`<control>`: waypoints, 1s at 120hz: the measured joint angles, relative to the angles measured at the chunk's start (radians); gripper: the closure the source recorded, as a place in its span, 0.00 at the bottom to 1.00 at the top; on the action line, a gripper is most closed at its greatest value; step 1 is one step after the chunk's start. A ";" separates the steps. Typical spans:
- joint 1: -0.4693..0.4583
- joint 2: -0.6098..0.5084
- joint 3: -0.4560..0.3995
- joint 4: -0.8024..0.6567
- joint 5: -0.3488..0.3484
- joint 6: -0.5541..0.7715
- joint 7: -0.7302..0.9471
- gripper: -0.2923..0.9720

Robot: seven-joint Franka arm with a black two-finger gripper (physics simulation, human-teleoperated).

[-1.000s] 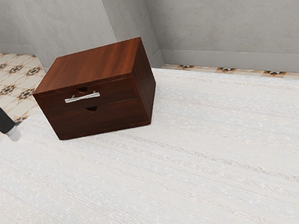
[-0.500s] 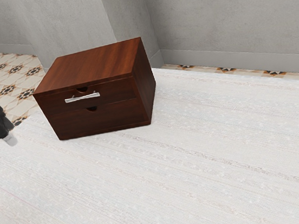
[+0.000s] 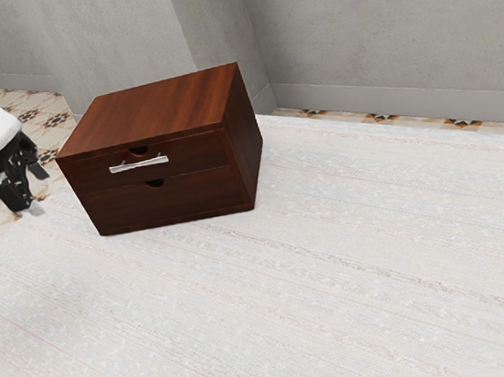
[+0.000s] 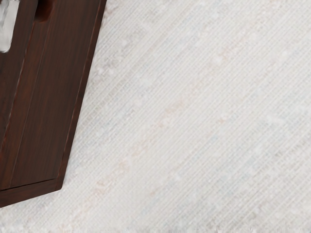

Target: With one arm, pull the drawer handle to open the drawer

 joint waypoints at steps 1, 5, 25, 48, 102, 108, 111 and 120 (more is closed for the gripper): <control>0.000 0.001 0.000 0.004 0.004 0.000 0.005 0.23; -0.002 0.003 0.001 0.015 0.017 0.001 0.025 0.23; -0.018 0.004 0.000 0.046 0.054 0.025 0.111 0.23; -0.052 -0.036 0.008 0.048 0.066 0.078 0.189 0.23; -0.106 -0.071 0.008 0.039 0.095 0.124 0.300 0.28; -0.115 -0.070 0.008 0.039 0.096 0.127 0.308 0.28; -0.117 -0.070 0.012 0.039 0.096 0.128 0.312 0.29; -0.120 -0.070 0.044 0.039 0.095 0.131 0.322 0.30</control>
